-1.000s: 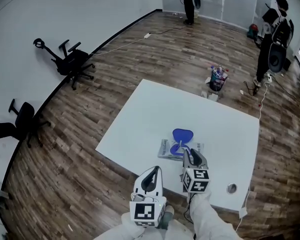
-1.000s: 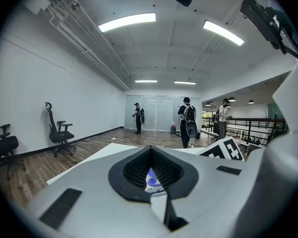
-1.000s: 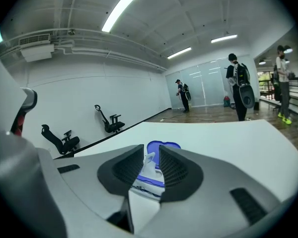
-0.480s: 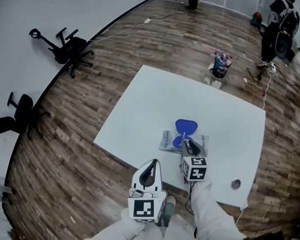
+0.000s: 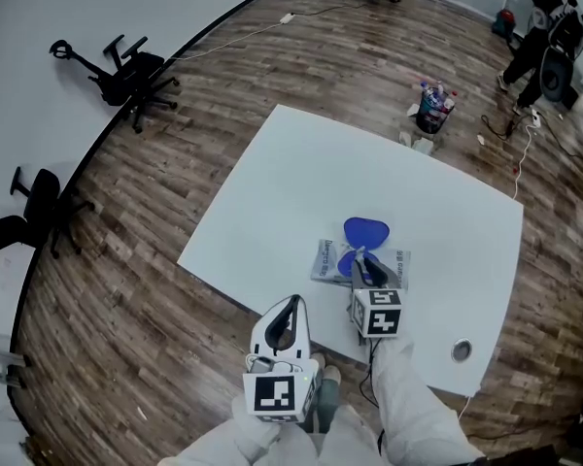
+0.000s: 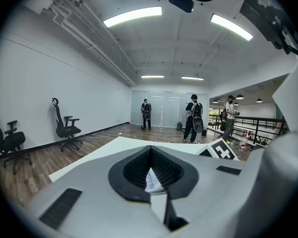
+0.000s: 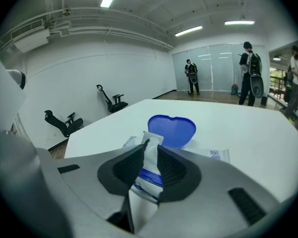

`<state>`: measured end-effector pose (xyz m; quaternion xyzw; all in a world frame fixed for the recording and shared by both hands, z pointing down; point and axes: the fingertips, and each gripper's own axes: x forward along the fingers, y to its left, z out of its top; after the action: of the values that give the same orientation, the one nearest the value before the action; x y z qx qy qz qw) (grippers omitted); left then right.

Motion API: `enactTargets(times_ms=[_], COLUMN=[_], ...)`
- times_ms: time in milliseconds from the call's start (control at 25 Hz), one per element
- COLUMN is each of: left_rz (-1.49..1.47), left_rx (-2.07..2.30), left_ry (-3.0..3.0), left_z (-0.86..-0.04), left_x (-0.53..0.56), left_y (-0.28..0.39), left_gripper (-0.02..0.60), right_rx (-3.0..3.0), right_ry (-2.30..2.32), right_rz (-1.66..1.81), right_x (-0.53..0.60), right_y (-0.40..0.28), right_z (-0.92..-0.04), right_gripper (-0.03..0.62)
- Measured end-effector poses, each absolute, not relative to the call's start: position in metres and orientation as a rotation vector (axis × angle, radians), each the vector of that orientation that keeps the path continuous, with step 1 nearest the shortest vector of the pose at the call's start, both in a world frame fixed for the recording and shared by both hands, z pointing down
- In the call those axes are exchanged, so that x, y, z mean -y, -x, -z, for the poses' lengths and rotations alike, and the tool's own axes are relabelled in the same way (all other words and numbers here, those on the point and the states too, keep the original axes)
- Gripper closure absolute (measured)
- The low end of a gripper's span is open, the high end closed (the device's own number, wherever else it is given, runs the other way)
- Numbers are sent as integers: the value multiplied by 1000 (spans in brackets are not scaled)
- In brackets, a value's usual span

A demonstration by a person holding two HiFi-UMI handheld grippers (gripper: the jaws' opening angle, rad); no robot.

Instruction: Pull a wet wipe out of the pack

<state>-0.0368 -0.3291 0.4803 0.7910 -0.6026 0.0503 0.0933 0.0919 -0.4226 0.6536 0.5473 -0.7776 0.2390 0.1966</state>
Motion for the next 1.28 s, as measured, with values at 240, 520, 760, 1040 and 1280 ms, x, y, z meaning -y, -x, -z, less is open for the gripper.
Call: enactTargets(times_ms=[240,520,760,1040,1280], left_rz=[-141,-119,-123,-124,-127], left_rx=[1810,1794,1794,1801,1801], left_ry=[-2325,-2333,-2320,-2311,-2307], left_z=[-481,-489,-491,-492,-493], left_x=[334,336,334,337,335], left_y=[43,42,43,47,49], left_gripper=[581,581,581,581,581], right_rx=[2150,2123,2086,2077,2090], right_ry=[-1511,-1491,-1505,-1516,-1526], right_rz=[-694,-738,-716,-711,-693], right_x=[421,420,418,421,420], right_y=[-90,-93,-95,-96,-97], right_z=[-661,-671,-674,-675,-670], right_gripper=[514,517,574,576,582])
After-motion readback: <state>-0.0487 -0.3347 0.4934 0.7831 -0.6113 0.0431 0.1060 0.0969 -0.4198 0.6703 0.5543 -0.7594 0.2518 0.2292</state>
